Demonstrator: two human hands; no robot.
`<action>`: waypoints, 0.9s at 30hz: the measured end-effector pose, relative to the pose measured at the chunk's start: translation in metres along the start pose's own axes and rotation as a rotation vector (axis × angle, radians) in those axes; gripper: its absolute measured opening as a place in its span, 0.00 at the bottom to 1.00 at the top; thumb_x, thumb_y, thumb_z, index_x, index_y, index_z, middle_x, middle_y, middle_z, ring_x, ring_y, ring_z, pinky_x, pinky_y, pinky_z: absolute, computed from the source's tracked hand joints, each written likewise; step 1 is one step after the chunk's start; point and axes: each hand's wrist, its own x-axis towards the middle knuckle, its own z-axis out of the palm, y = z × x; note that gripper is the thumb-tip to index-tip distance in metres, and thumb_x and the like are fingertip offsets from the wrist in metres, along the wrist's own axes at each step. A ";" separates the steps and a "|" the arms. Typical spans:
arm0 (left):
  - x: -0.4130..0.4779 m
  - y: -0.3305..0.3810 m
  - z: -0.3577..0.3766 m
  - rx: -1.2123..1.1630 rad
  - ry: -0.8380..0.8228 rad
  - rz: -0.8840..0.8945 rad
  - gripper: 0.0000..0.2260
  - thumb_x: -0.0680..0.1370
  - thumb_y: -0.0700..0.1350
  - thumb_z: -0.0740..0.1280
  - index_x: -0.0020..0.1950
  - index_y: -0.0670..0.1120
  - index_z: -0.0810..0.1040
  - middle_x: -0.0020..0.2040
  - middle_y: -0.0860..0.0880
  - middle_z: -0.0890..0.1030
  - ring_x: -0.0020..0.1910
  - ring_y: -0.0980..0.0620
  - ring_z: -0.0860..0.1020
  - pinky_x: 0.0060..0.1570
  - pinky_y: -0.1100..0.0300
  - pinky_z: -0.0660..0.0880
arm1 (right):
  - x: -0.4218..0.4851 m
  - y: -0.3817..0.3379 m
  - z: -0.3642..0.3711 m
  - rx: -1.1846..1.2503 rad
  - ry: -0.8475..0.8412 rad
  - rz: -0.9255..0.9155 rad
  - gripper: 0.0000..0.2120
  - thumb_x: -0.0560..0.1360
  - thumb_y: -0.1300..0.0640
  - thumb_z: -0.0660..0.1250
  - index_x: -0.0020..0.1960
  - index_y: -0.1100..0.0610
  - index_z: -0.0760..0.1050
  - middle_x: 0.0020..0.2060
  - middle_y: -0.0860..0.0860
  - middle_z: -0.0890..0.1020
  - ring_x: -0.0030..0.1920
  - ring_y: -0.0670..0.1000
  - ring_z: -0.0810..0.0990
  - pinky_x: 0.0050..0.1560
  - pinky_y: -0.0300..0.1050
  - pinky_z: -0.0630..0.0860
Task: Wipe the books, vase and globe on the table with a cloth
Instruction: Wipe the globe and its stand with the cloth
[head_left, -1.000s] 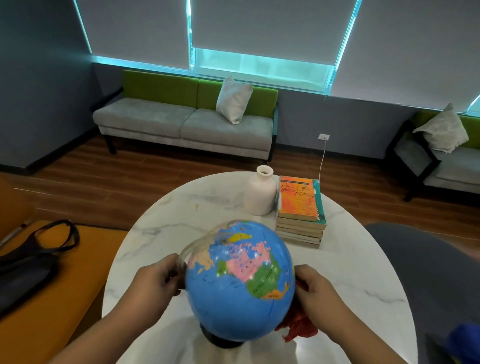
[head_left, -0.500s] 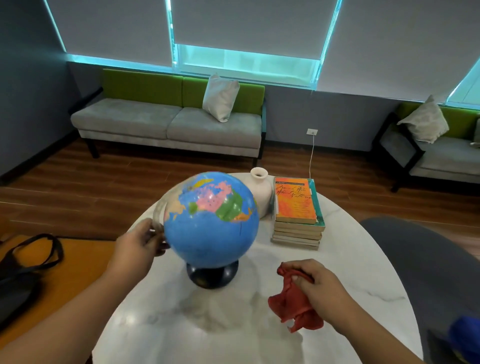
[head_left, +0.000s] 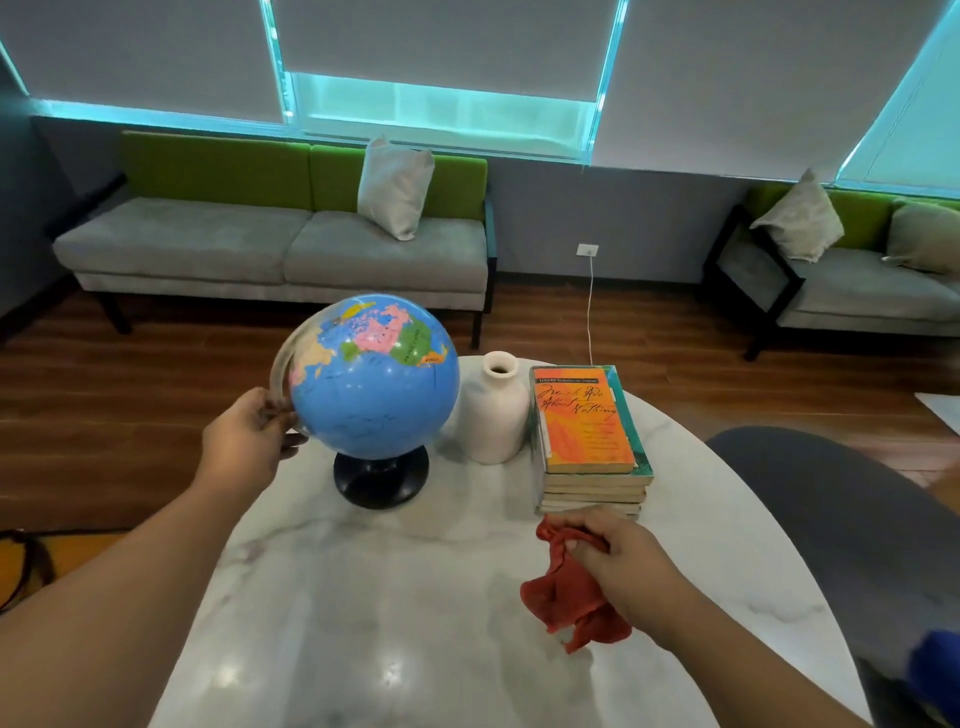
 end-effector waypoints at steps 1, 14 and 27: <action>0.005 -0.002 0.002 -0.001 -0.004 -0.002 0.14 0.79 0.31 0.59 0.43 0.49 0.74 0.42 0.44 0.79 0.37 0.48 0.79 0.39 0.57 0.76 | 0.003 0.000 0.001 0.000 0.003 0.000 0.18 0.79 0.63 0.61 0.54 0.40 0.79 0.54 0.38 0.74 0.54 0.43 0.73 0.58 0.39 0.73; 0.027 -0.009 0.006 -0.004 -0.002 -0.046 0.13 0.80 0.31 0.58 0.45 0.48 0.74 0.49 0.41 0.79 0.39 0.49 0.79 0.40 0.56 0.76 | 0.001 0.012 0.007 0.028 0.019 0.035 0.19 0.78 0.64 0.62 0.49 0.39 0.79 0.52 0.38 0.75 0.53 0.39 0.74 0.52 0.29 0.69; -0.118 -0.007 0.029 0.047 -0.010 0.044 0.10 0.79 0.40 0.66 0.58 0.51 0.77 0.56 0.53 0.79 0.52 0.54 0.77 0.51 0.64 0.71 | -0.029 -0.006 0.014 0.118 0.114 -0.018 0.18 0.78 0.64 0.63 0.50 0.40 0.80 0.51 0.37 0.76 0.52 0.36 0.75 0.48 0.26 0.71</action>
